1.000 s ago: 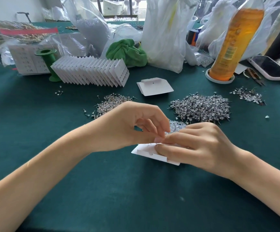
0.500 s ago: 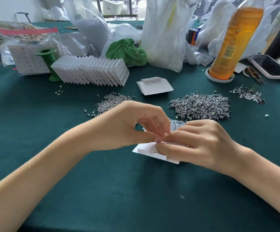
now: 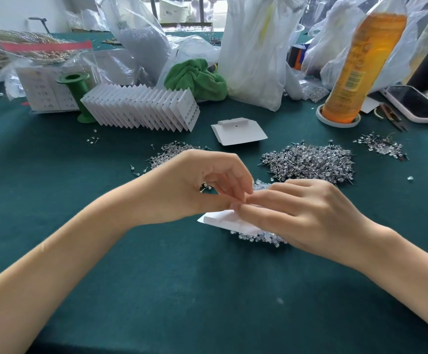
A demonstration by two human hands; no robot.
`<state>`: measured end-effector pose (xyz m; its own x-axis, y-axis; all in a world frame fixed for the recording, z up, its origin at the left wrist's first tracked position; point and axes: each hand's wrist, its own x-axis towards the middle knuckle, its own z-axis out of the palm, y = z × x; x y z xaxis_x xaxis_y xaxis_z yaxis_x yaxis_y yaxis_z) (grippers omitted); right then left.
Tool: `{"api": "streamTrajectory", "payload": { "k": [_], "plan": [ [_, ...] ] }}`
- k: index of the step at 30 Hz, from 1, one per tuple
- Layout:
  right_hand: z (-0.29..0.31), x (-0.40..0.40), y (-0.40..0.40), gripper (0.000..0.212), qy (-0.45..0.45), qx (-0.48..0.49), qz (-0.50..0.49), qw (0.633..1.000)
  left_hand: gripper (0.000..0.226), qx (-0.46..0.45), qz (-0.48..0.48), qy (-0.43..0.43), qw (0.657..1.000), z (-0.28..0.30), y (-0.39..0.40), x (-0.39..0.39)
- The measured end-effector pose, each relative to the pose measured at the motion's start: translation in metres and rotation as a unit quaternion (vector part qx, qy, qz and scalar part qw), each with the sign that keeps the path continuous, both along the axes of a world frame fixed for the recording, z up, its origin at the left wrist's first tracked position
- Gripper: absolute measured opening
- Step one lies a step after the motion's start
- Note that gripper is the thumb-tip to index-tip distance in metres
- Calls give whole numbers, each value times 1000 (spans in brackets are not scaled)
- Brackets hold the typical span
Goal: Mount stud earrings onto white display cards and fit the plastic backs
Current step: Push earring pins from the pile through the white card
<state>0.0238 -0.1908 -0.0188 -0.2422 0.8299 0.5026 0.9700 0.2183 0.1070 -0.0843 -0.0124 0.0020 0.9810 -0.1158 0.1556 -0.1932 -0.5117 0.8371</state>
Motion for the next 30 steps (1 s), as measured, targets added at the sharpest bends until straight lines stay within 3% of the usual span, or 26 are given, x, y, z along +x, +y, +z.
{"api": "streamTrajectory", "payload": {
  "k": [3,5,13,30],
  "plan": [
    [-12,6,-3,20,-36,50,-18,998,20,-6,8,11,1000,1,-2,-1],
    [-13,6,-1,13,-49,69,-11,996,19,-9,10,11,1000,2,-3,-3],
    [-15,6,0,30,-14,91,3,996,20,-16,18,22,999,3,-4,-3],
    [-24,8,-1,21,-1,72,-10,997,22,-21,40,18,999,-4,-6,-4]
  ]
}}
